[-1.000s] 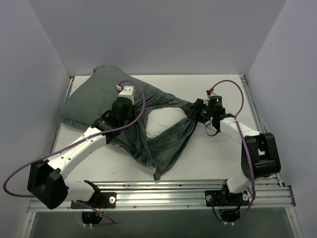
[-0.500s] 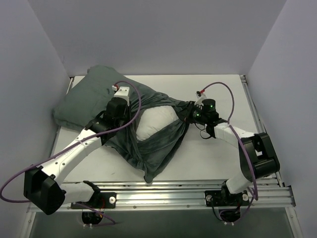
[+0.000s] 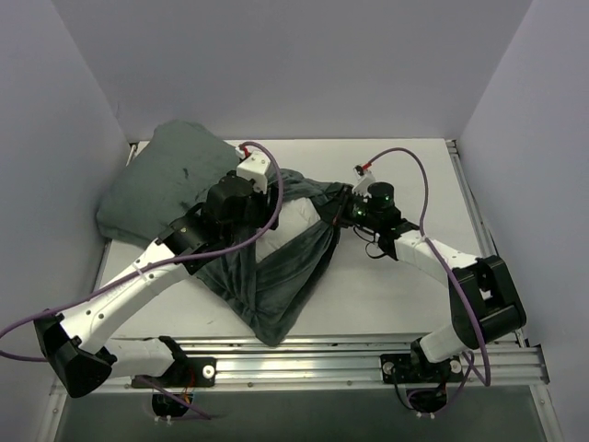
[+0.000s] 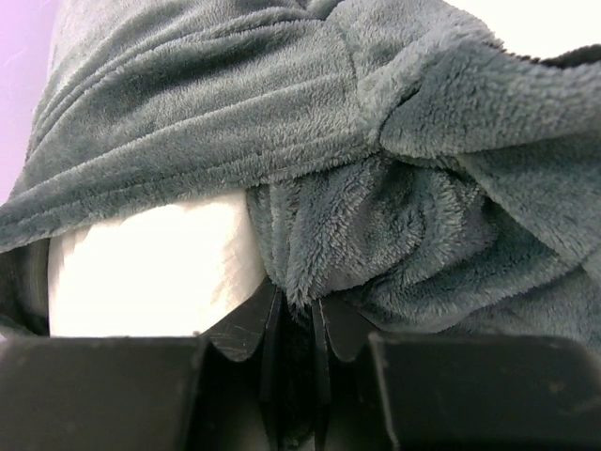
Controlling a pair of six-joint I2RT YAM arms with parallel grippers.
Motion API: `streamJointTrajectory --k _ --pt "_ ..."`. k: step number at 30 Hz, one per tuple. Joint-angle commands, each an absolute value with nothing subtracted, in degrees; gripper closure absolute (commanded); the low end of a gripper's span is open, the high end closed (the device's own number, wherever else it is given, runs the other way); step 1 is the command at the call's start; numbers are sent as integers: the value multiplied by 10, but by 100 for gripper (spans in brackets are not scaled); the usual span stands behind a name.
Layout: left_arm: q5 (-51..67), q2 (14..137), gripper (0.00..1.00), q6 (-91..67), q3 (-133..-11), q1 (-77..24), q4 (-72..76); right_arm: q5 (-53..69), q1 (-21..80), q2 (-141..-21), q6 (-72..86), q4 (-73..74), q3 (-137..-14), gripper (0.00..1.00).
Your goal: Remove the pillowcase from the pillow
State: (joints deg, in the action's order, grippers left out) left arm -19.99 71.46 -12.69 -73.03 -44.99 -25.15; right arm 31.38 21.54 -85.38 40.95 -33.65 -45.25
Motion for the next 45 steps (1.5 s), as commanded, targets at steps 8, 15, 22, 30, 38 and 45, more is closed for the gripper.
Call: streamJointTrajectory --k 8,15,22,30,38,45 --pt "-195 765 28 -163 -773 -538 -223 348 244 -831 414 -402 -496 100" --pt "-216 836 31 -183 -787 -540 -207 340 250 -829 402 -390 -493 100" --pt "-318 893 24 -171 -813 -539 -228 327 265 -822 381 -368 -497 100" --pt "-361 912 10 -169 -813 -535 -246 316 277 -818 362 -353 -500 100" --pt "-316 926 9 -209 -793 -531 -283 305 279 -813 350 -340 -506 100" --pt "-284 927 43 -229 -764 -520 -259 298 289 -814 342 -329 -516 100"
